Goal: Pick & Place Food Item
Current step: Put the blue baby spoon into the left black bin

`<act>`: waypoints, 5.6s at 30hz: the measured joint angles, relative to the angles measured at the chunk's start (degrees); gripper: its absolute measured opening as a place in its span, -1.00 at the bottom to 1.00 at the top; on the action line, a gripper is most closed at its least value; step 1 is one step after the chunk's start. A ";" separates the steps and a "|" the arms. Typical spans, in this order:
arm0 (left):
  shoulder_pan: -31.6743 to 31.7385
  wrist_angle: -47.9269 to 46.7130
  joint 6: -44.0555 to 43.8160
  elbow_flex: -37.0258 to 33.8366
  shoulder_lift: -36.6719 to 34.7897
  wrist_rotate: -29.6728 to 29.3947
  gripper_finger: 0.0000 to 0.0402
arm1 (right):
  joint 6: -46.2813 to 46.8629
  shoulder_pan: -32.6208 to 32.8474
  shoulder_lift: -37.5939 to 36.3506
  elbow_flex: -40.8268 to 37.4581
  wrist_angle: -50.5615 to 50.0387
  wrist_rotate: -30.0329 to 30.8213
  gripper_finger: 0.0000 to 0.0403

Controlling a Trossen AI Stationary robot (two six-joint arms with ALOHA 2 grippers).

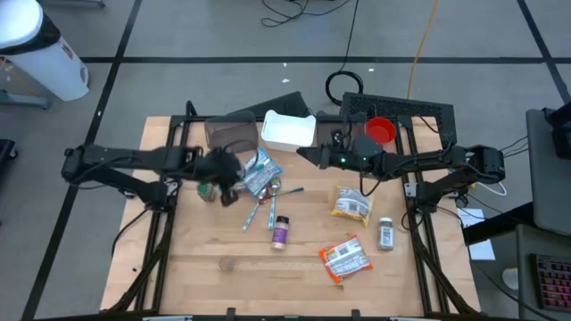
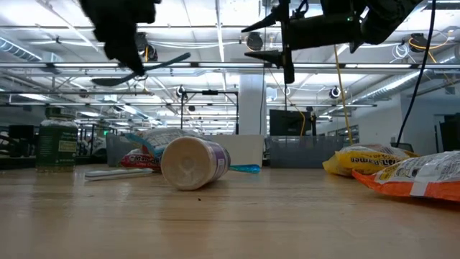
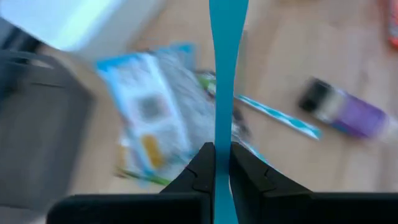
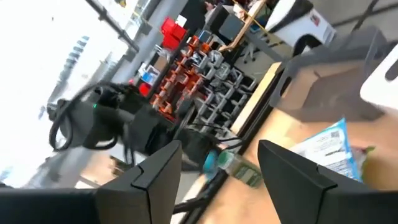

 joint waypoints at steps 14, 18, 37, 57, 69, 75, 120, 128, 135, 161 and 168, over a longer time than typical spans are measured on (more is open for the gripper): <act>8.32 -13.57 21.88 27.21 22.09 -0.17 -0.87 | 7.18 0.00 0.81 -0.07 -6.40 0.20 0.00; 8.26 -15.11 24.69 33.72 26.82 -0.15 -0.87 | 5.97 -0.27 0.89 -0.06 -5.56 0.35 0.00; 6.22 -18.04 28.07 42.75 33.15 -2.99 -0.88 | 4.84 -1.22 0.87 0.00 -5.59 -1.50 -0.09; 5.42 -17.84 29.38 42.75 33.15 -3.64 -0.88 | 4.22 -1.25 0.87 0.00 -5.53 -1.37 -0.82; 5.42 -17.41 29.43 42.75 33.19 -3.82 -0.80 | 3.32 -1.25 0.81 0.00 -6.49 -1.99 -0.95; 5.61 -16.60 29.50 42.75 33.19 -3.32 -0.51 | 2.23 -1.25 0.91 -0.04 -7.52 -2.03 -0.95; 26.97 42.51 -9.75 6.07 4.81 33.45 0.00 | -18.23 -15.00 -31.39 0.00 -19.11 6.86 -0.95; 24.59 74.38 -20.51 -5.95 6.41 31.07 0.00 | -23.08 -8.27 -29.67 0.02 -15.43 12.61 -0.95; 24.06 78.42 -22.08 -7.05 8.96 26.90 0.00 | -26.25 -1.49 -19.71 0.02 -2.14 16.55 -0.95; 23.14 91.76 -21.04 -7.02 9.19 23.89 0.00 | -22.95 2.40 -0.70 0.04 24.04 18.05 -0.95; 23.99 91.91 -21.03 -7.02 9.19 23.85 0.00 | -22.89 2.72 -0.70 0.04 24.02 17.97 -0.95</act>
